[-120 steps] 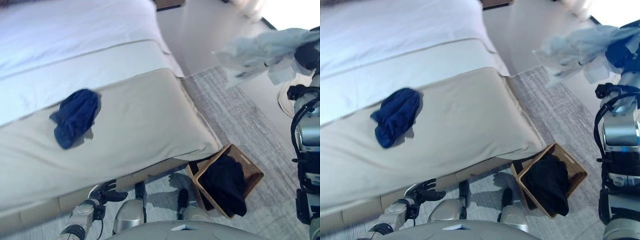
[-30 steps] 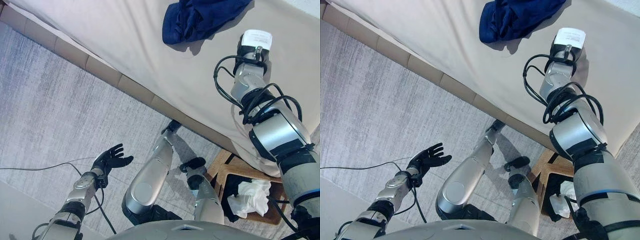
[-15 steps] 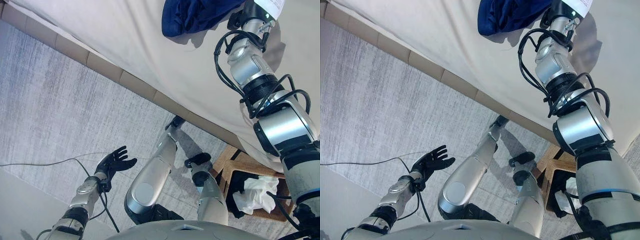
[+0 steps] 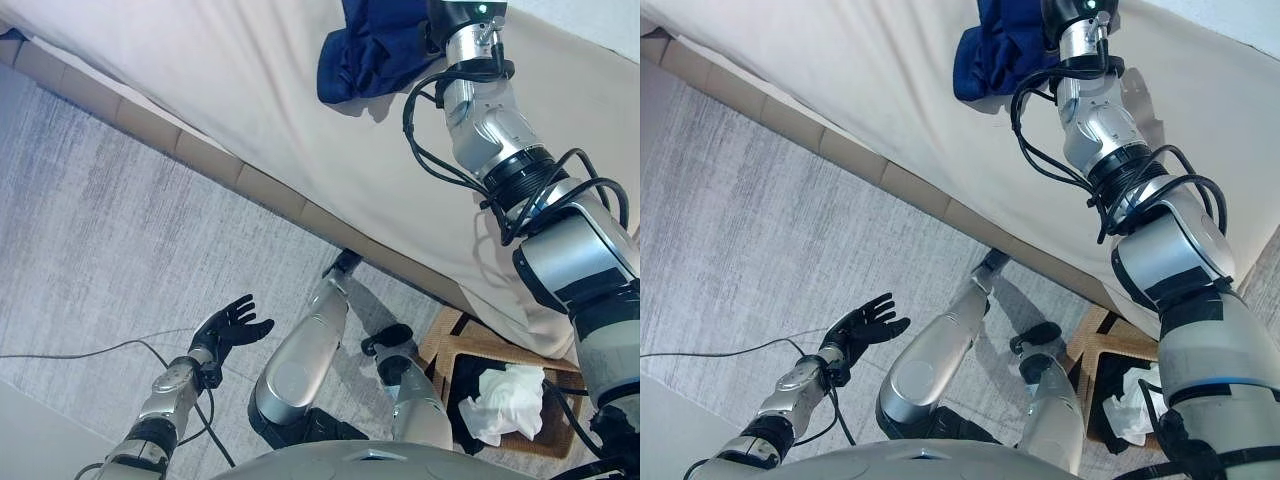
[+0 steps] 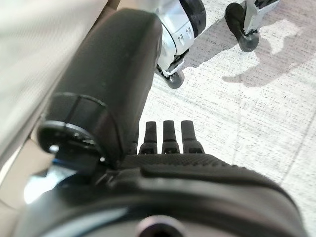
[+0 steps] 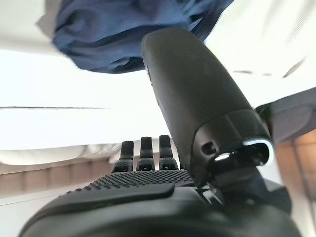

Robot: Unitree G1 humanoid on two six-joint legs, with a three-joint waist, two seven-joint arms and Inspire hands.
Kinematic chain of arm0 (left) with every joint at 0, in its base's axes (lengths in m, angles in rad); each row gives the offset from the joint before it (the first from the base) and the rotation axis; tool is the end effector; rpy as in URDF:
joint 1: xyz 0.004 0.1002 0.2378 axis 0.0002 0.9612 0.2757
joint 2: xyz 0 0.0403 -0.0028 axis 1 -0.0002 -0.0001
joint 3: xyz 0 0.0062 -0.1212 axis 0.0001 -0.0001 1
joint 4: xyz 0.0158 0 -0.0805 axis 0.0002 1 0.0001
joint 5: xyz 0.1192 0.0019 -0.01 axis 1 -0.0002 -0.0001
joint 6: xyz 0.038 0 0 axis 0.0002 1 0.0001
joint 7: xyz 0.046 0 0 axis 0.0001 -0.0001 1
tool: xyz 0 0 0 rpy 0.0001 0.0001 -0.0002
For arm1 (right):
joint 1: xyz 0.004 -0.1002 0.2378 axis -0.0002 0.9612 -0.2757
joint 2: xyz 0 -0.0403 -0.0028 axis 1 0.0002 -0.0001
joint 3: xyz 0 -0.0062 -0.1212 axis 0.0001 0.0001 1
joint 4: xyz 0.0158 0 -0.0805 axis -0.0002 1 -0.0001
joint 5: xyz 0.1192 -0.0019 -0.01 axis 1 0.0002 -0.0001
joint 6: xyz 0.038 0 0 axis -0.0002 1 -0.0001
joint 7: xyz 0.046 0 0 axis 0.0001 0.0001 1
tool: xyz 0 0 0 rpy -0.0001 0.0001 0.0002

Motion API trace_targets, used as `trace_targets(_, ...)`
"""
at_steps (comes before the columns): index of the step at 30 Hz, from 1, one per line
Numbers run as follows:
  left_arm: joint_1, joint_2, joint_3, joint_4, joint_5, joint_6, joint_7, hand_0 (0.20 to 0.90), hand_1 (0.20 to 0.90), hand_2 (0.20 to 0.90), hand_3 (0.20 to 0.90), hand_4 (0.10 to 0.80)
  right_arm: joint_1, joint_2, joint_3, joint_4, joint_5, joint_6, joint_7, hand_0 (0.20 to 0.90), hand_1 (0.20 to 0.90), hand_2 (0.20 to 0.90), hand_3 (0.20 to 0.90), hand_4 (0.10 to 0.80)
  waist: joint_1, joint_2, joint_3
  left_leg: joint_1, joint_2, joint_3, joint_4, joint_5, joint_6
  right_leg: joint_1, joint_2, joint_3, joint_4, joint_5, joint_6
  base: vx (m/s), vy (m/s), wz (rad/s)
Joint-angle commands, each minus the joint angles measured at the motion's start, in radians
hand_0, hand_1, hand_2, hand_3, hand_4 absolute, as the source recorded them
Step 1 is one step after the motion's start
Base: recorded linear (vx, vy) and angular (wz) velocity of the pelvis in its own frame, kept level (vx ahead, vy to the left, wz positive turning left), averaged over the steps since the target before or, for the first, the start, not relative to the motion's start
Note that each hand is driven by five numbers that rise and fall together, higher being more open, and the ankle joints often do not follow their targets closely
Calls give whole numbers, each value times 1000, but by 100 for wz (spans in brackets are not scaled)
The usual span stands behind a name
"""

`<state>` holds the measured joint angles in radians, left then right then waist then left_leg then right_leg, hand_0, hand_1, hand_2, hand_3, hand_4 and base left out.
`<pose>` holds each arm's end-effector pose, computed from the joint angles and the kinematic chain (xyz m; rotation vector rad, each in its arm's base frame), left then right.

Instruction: Pick up the clothes from the bed and place them into the basket

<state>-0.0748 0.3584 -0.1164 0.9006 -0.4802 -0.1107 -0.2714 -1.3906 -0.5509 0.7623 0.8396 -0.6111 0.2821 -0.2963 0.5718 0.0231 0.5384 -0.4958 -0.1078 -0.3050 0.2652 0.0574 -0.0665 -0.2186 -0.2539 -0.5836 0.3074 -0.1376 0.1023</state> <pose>0.1689 0.2599 -0.0971 -0.1389 0.6701 -0.0152 0.4036 -0.1473 0.2856 -1.6048 -0.5026 -0.4223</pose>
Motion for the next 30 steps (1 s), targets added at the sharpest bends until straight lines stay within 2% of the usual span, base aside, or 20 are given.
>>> trace_targets(1,100,103,-19,37,-11,4,-23,900,900,900,900,800,-189,-17,99,-20,-68,24,39,900,900,900,900,800,54,-6,-23,33,6,65,-34,-46,64,119,-9,-38,10,20,-18,54,0,14)
trace_targets(6,116,121,-1,27,-5,4,-43,900,900,900,900,800,-226,-2,147,96,-92,114,244,900,900,900,900,800,86,7,-18,-3,-4,62,-27,-29,66,111,-21,-72,48,12,-18,54,-5,17)
trace_targets(12,151,124,5,16,-21,-47,-70,900,900,900,900,800,-253,29,165,196,-140,173,307,900,900,900,900,800,111,44,-18,-85,-22,58,11,-17,79,28,-51,-107,190,-22,-24,11,38,17)
trace_targets(16,182,119,20,-10,-77,-88,-107,900,900,900,900,800,-273,65,177,276,-181,239,357,900,900,900,900,800,127,89,-18,-188,-42,60,72,-11,91,-118,-98,-113,346,-61,-24,-47,100,5)
trace_targets(21,203,109,31,-30,-105,-89,-165,900,900,900,900,800,-276,70,175,313,-186,259,404,900,900,900,900,800,129,101,-18,-283,-52,68,144,-33,100,-239,-123,-107,410,-70,-18,-69,87,-10)
trace_targets(22,208,110,30,-39,-107,-87,-175,900,900,900,900,800,-270,69,171,316,-168,248,408,858,858,858,851,751,124,98,-18,-313,-50,66,164,-39,101,-270,-121,-107,408,-68,-13,-40,19,-16)
trace_targets(23,208,110,30,-39,-108,-87,-176,900,900,900,900,800,-271,69,171,317,-164,247,406,858,858,858,851,751,124,96,-18,-317,-49,67,165,-39,101,-275,-120,-106,409,-69,-13,-53,14,-21)
trace_targets(24,210,111,24,-44,-114,-90,-182,900,900,900,900,800,-269,69,170,316,-142,234,396,451,451,451,376,276,121,92,-18,-335,-46,66,172,-40,101,-294,-115,-103,404,-67,-11,-44,-3,-18)
trace_targets(25,211,112,19,-47,-113,-98,-189,900,900,900,900,800,-266,68,166,314,-118,227,373,300,300,300,200,100,118,89,-18,-348,-44,66,177,-41,103,-308,-111,-103,400,-67,-9,-56,-16,-20)
trace_targets(27,214,116,6,-54,-113,-112,-189,900,900,900,900,800,-254,62,143,306,-52,204,281,300,300,300,200,100,112,82,-18,-365,-38,66,183,-42,103,-326,-104,-99,393,-61,-5,-37,-32,-19)
trace_targets(30,216,115,-14,-67,-122,-118,-160,900,900,900,900,800,-236,40,89,250,106,144,44,300,300,300,200,100,87,68,-18,-362,-22,68,176,-44,102,-332,-83,-89,364,-47,3,-38,-42,-14)
